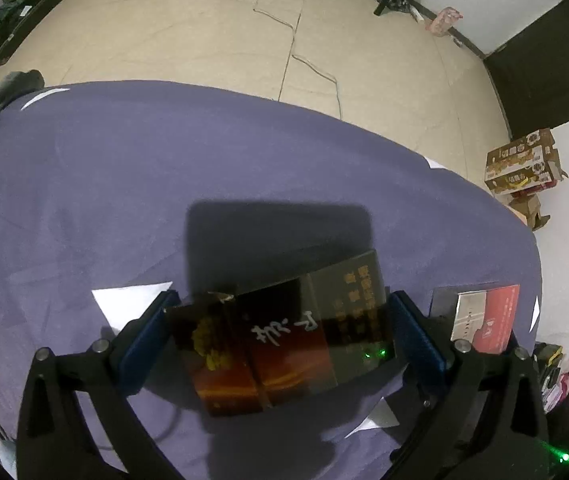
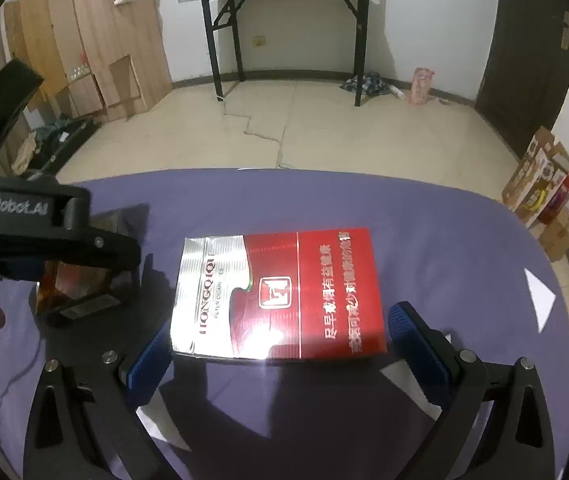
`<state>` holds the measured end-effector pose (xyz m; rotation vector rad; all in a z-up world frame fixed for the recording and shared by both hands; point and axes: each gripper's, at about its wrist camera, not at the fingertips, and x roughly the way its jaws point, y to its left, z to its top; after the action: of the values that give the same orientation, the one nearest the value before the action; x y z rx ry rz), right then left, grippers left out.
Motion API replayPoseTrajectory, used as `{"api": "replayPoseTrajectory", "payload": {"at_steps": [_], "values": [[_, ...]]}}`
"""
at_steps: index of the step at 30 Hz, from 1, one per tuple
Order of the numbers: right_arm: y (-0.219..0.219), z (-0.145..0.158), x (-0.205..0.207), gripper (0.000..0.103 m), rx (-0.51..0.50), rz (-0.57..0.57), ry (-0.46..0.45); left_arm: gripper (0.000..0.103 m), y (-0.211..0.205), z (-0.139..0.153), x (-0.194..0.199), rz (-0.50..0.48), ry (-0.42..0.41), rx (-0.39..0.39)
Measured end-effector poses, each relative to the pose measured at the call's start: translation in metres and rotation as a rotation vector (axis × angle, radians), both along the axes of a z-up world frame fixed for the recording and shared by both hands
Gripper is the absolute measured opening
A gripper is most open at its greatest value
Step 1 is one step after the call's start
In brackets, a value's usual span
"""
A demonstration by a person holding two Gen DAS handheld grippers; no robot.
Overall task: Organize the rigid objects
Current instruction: 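Grasp the dark red box with left tool while right tool reaches the Hongqiqu box, then close the right tool on the red-silver Hongqiqu box, then place the dark red box in the tray with left tool while right tool places Hongqiqu box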
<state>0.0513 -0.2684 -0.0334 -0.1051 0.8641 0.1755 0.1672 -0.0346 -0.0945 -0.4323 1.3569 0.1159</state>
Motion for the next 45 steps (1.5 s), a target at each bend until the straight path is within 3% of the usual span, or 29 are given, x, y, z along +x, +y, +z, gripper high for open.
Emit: {"api": "replayPoseTrajectory", "payload": {"at_steps": [4,11,18,24,27,31,35,38,42,45], "values": [[0.001,-0.003,0.001,0.103,-0.040,0.016,-0.022,0.098,-0.004,-0.001,0.002,0.001,-0.018,0.006],[-0.006,-0.011,-0.016,0.103,0.008,-0.002,-0.058,0.098,-0.006,-0.002,0.001,-0.026,-0.029,0.013],[0.011,-0.021,-0.023,0.103,-0.097,0.004,-0.074,0.098,-0.004,-0.002,0.000,-0.065,-0.039,0.008],[0.029,-0.021,-0.026,0.102,-0.112,-0.004,-0.084,0.097,-0.006,-0.003,-0.002,-0.071,-0.057,0.019],[0.034,-0.022,-0.032,0.088,-0.100,0.014,-0.098,0.096,-0.009,-0.002,-0.005,-0.089,-0.069,0.026],[0.043,-0.026,-0.040,0.087,-0.094,0.043,-0.101,0.096,-0.008,0.003,-0.009,-0.104,-0.082,0.023],[0.034,-0.019,-0.044,0.087,0.012,0.049,-0.081,0.095,0.005,0.028,-0.019,-0.115,-0.135,0.024],[0.037,-0.004,-0.051,0.087,0.063,0.083,-0.094,0.095,0.033,0.067,-0.037,-0.125,-0.195,0.061],[0.071,0.026,-0.070,0.087,0.085,0.220,-0.126,0.095,0.102,0.132,-0.082,-0.095,-0.280,0.141],[0.114,0.060,-0.098,0.087,0.090,0.374,-0.167,0.095,0.176,0.183,-0.134,-0.026,-0.345,0.200]]}}
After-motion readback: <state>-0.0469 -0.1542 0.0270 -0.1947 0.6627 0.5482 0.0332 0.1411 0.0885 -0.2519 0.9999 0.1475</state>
